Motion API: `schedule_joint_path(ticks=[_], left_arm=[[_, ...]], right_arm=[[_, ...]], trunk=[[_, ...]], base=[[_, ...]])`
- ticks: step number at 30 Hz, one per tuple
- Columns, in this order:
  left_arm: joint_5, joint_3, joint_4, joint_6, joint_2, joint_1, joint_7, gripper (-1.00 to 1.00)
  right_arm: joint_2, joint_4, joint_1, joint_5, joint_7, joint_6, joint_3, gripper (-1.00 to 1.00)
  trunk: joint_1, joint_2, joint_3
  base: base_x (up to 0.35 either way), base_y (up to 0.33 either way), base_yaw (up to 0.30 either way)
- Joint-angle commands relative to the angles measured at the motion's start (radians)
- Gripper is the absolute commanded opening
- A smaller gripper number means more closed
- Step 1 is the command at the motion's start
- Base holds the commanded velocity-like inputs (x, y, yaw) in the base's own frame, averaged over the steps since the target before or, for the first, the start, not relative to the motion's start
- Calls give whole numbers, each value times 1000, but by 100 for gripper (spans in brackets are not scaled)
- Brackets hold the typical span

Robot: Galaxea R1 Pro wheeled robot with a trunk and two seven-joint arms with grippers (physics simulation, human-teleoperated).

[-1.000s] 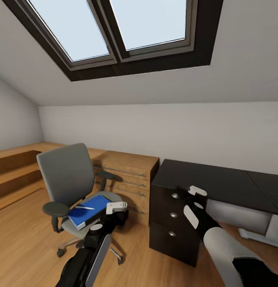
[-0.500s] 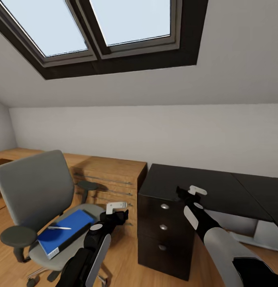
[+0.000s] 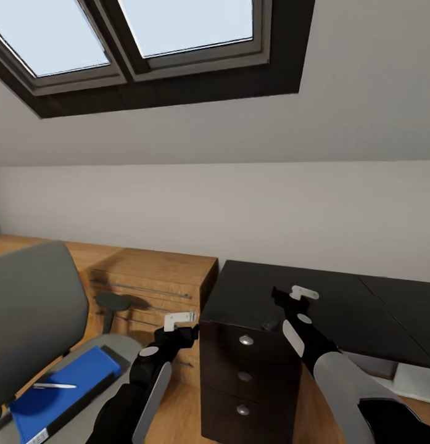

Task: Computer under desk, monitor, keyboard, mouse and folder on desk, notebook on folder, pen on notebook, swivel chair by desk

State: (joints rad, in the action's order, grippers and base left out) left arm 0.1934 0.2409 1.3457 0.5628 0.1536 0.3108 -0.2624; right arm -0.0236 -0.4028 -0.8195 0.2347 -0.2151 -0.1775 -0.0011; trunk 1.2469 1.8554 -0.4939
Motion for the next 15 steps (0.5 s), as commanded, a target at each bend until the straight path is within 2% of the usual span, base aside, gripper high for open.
schedule_joint_path(ticks=[1,5,8,10,15], left_arm=[[11,1,1,3,0,1,-9,100],[11,1,1,3,0,1,-9,100],[11,1,1,3,0,1,-9,100],[11,1,1,3,0,1,-9,100],[11,1,1,3,0,1,-9,100]], right_arm=[[-1,2,-1,5,-9,-7,1,100],[-6,4,-1,4,-33,-8,10,100],[-28,2,-1,2,-51,30,36,100],[-44,0,-1,-1,-88,68,56,100],[-71,-5,-1,-28,-171,101,99,100]], trunk=[[0,1,-1],[0,1,-1],[0,1,-1],[0,1,-1],[0,1,-1]], base=[[273,-29,-2],[144,-13,-1],[29,-3,0],[9,-1,0],[4,0,0]])
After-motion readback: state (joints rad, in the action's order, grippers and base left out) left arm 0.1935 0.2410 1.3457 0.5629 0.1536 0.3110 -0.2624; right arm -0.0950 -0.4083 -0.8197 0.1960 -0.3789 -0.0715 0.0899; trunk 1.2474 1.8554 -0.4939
